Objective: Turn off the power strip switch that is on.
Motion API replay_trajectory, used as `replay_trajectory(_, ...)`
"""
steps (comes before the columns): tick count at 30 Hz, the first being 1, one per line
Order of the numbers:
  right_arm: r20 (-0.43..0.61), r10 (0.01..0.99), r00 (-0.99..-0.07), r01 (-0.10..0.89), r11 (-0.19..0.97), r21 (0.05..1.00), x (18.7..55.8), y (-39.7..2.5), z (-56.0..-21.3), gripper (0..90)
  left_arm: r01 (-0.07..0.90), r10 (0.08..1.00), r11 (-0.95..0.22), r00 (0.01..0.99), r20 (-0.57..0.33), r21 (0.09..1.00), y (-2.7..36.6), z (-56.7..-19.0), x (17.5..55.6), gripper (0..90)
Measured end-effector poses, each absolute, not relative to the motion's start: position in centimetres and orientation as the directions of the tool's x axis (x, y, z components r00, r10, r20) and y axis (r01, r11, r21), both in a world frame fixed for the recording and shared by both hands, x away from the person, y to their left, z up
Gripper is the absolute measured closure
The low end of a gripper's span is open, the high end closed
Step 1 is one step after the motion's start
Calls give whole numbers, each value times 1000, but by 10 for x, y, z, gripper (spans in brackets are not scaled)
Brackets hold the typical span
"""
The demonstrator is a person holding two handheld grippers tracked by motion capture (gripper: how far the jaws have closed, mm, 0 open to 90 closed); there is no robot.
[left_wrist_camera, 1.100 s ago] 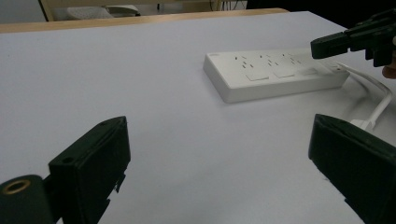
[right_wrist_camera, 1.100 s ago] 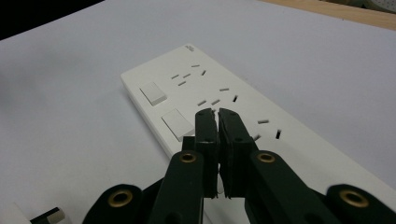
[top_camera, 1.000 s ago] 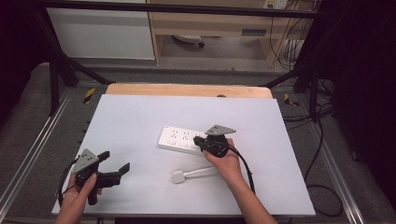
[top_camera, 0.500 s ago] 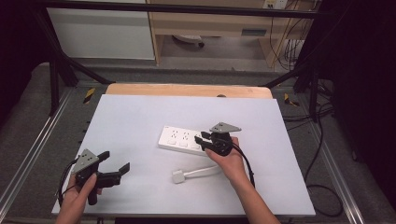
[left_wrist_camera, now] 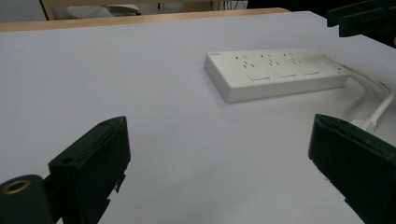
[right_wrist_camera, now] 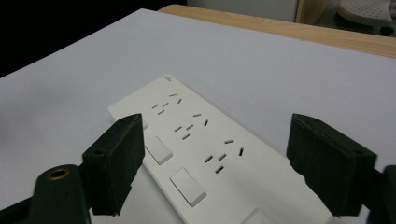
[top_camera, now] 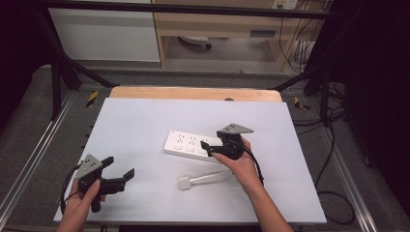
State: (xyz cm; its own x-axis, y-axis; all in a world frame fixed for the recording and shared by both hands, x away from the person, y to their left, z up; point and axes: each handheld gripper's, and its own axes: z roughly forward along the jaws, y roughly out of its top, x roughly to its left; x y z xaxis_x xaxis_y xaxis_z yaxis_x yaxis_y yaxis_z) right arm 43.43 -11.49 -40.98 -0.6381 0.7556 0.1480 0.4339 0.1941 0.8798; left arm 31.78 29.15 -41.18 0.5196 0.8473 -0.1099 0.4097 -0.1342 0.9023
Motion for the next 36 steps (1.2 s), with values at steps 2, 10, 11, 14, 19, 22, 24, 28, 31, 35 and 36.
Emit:
replay_trajectory(2,146,760,-633,433,191,881,434,-116,-408,153,409,847,-134,520,-110,902,291,-412,318,55)
replay_trajectory(10,121,777,-617,412,189,891,432,-120,-401,55,409,846,-132,521,-112,903,291,-412,318,55)
replay_trajectory(11,118,777,-618,409,190,893,432,-121,-401,51,409,846,-132,521,-112,903,291,-412,318,55)
replay_trajectory(14,105,785,-610,391,183,902,431,-124,-399,47,408,847,-132,520,-111,904,292,-412,318,55)
replay_trajectory(19,84,803,-591,369,175,913,429,-135,-394,58,407,847,-128,519,-114,904,292,-412,317,55)
replay_trajectory(22,79,803,-590,360,173,917,427,-143,-389,57,406,847,-128,520,-113,905,292,-412,317,55)
replay_trajectory(24,74,807,-587,349,170,922,425,-150,-386,55,405,846,-129,521,-112,905,292,-411,317,56)
replay_trajectory(28,72,814,-576,338,157,928,421,-164,-381,56,405,846,-128,521,-113,905,292,-411,317,55)
replay_trajectory(31,76,822,-564,334,143,932,418,-174,-377,57,404,846,-130,521,-112,905,292,-411,317,55)
replay_trajectory(35,82,832,-548,329,125,936,414,-187,-374,61,403,846,-129,521,-111,906,292,-411,317,55)
replay_trajectory(36,82,834,-545,327,121,937,413,-190,-373,63,403,846,-129,522,-111,906,292,-411,317,55)
